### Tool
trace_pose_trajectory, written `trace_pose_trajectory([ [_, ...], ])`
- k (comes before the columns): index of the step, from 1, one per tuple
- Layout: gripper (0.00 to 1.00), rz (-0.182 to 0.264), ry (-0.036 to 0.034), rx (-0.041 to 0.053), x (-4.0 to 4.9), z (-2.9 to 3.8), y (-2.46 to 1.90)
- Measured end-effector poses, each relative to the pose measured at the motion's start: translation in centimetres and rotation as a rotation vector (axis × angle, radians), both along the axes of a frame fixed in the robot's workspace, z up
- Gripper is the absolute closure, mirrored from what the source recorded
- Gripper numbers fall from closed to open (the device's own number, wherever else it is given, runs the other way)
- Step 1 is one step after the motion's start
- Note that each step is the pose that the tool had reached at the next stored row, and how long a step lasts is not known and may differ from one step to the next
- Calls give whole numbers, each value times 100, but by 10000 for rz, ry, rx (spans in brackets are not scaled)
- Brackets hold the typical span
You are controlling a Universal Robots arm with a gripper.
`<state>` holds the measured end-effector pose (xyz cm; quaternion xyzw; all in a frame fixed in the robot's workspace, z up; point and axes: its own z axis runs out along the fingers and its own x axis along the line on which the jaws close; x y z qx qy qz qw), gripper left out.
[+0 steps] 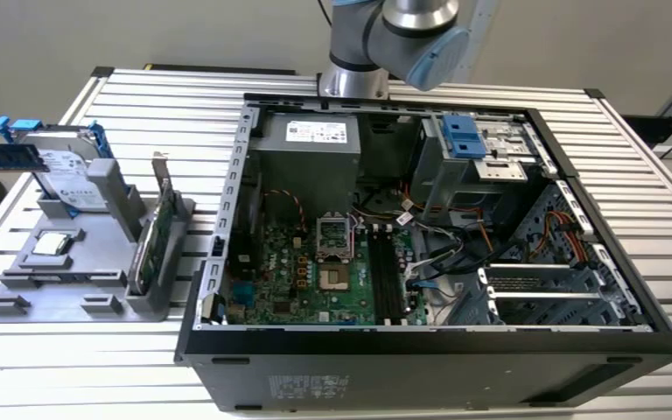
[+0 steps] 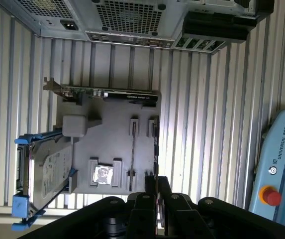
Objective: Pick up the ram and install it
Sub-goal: 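Pick up the ram and move it above insertion slot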
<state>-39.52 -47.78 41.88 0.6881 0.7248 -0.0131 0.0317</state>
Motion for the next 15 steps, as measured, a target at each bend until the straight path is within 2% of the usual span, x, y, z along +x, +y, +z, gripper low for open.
trace_pose_trajectory([
  [15, 100, 0, 1, 0, 136, 1, 0],
])
